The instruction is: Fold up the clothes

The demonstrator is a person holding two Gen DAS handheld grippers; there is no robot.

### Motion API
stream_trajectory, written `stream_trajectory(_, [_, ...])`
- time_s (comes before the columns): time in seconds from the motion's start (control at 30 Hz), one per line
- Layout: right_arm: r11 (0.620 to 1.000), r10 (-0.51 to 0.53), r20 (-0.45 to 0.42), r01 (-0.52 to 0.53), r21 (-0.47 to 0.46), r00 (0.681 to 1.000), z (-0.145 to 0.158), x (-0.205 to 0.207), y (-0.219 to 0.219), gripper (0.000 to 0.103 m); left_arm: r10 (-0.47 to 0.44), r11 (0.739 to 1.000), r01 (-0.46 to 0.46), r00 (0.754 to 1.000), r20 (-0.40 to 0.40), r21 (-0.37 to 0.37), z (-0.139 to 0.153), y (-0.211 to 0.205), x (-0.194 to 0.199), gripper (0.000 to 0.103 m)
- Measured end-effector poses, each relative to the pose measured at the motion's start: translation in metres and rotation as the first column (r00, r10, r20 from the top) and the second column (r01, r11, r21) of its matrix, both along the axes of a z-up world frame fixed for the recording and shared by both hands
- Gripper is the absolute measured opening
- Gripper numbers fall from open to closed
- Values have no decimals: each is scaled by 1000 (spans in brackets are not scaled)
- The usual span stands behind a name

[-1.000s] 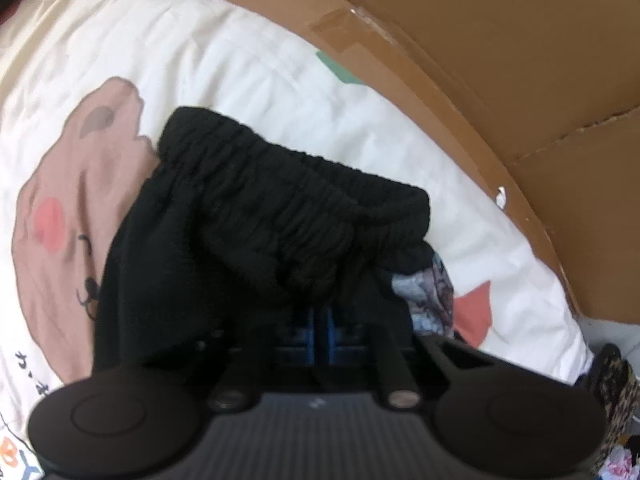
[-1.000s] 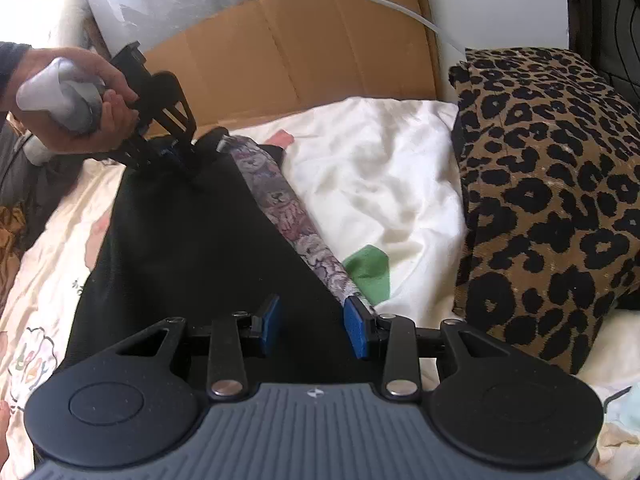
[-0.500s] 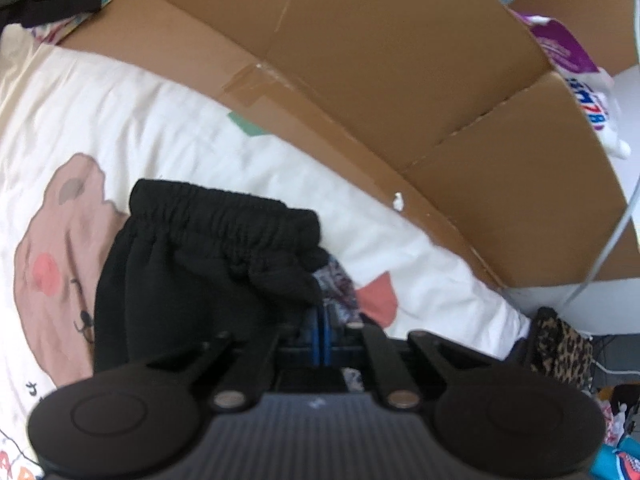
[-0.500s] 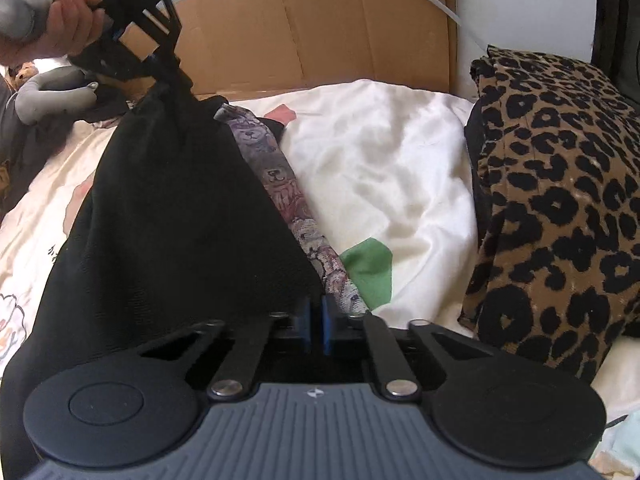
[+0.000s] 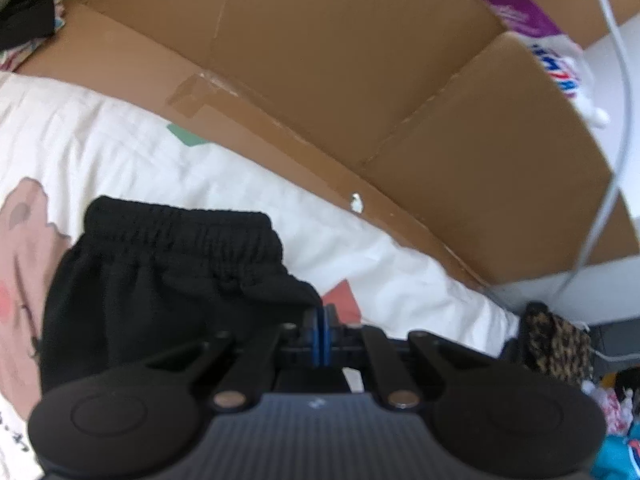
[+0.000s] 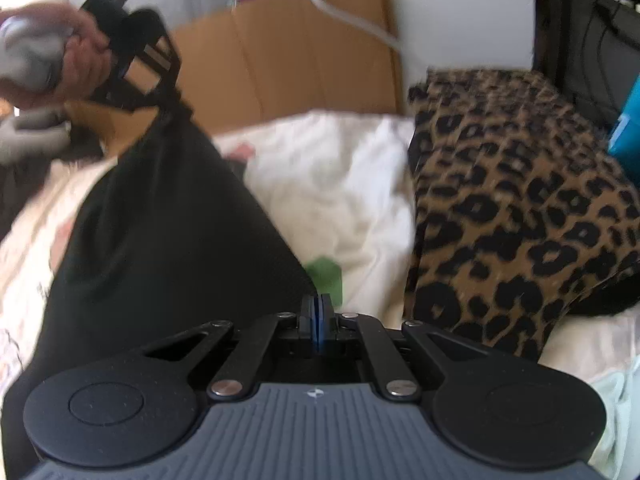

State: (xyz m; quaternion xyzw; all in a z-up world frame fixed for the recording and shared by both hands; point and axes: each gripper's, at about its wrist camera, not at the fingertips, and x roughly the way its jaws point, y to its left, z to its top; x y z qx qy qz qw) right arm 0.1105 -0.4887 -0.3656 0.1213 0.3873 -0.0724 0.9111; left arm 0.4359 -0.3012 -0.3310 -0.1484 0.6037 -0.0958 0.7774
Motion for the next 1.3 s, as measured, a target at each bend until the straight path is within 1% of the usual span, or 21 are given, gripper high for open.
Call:
stream_trajectory(0.03, [1000,-13,-3,13,0,1000,-2,-1,-2,2,-14,1000,14,1000,-4,-2,-6,-3,2,4])
stream_trajectory(0.07, [999,-31,10,31,11,999,-1,-5,-4,4,-35,999,35,999,-9,-5,-13,-6,4,10])
stream_trajectory(0.1, [998,-51,24,50,24,998,1,-9,-6,11,-56,998,56,998,-14,-7,-19,-10,7,15])
stream_trajectory(0.13, [997,-70,37,69,37,997,2,-13,-8,16,-71,997,71,997,-20,-13,-23,-12,8,27])
stream_trajectory(0.17, [996,-78,42,76,43,996,3,-17,-8,25,-83,996,82,996,-26,-20,-26,-13,9,39])
stream_trajectory(0.2, [995,-84,45,82,50,995,4,-21,-7,31,-80,996,79,997,-22,-35,-25,-12,9,42])
stream_trajectory(0.27, [994,-95,51,92,62,994,6,-30,-6,31,-68,996,68,998,8,-66,-17,-7,4,53])
stream_trajectory(0.37, [991,-113,61,108,80,992,8,-42,-4,31,-125,992,126,990,62,-25,6,-4,-1,55])
stream_trajectory(0.4, [990,-119,64,113,86,991,9,-47,-3,31,-151,988,151,985,81,-1,14,-3,-3,55])
stream_trajectory(0.47, [987,-131,70,124,98,989,11,-55,-2,31,-218,975,210,968,122,74,28,-1,-8,55])
stream_trajectory(0.53, [985,-143,76,134,111,987,12,-63,0,31,-294,950,271,944,151,154,35,1,-13,55])
stream_trajectory(0.63, [980,-161,84,149,129,983,15,-76,2,31,-394,901,345,905,162,264,35,8,-20,54])
stream_trajectory(0.67, [979,-163,76,152,134,984,13,-78,3,31,-417,885,361,895,157,294,32,11,-22,54])
stream_trajectory(0.7, [978,-164,67,154,139,984,10,-79,4,31,-428,876,370,892,144,310,28,16,-21,54])
stream_trajectory(0.73, [977,-166,57,156,144,985,8,-80,6,31,-418,879,364,900,128,310,22,22,-19,54])
stream_trajectory(0.83, [978,-168,21,164,127,986,1,-84,8,31,-356,899,312,930,96,309,1,41,-8,54])
stream_trajectory(0.9, [974,-183,-3,181,135,983,-4,-84,5,31,-327,903,285,941,86,321,-15,51,-2,54])
stream_trajectory(1.03, [968,-199,-49,204,143,979,-14,-86,-2,34,-335,899,284,936,106,333,-36,63,7,56])
stream_trajectory(1.13, [966,-202,-74,211,149,977,-18,-92,-3,34,-329,905,272,935,132,327,-45,64,12,60])
stream_trajectory(1.2, [964,-205,-90,217,152,975,-22,-97,-3,34,-334,904,271,931,147,332,-50,61,14,63])
stream_trajectory(1.3, [971,-194,-101,206,123,976,-23,-103,0,34,-336,903,273,930,148,333,-52,60,16,66])
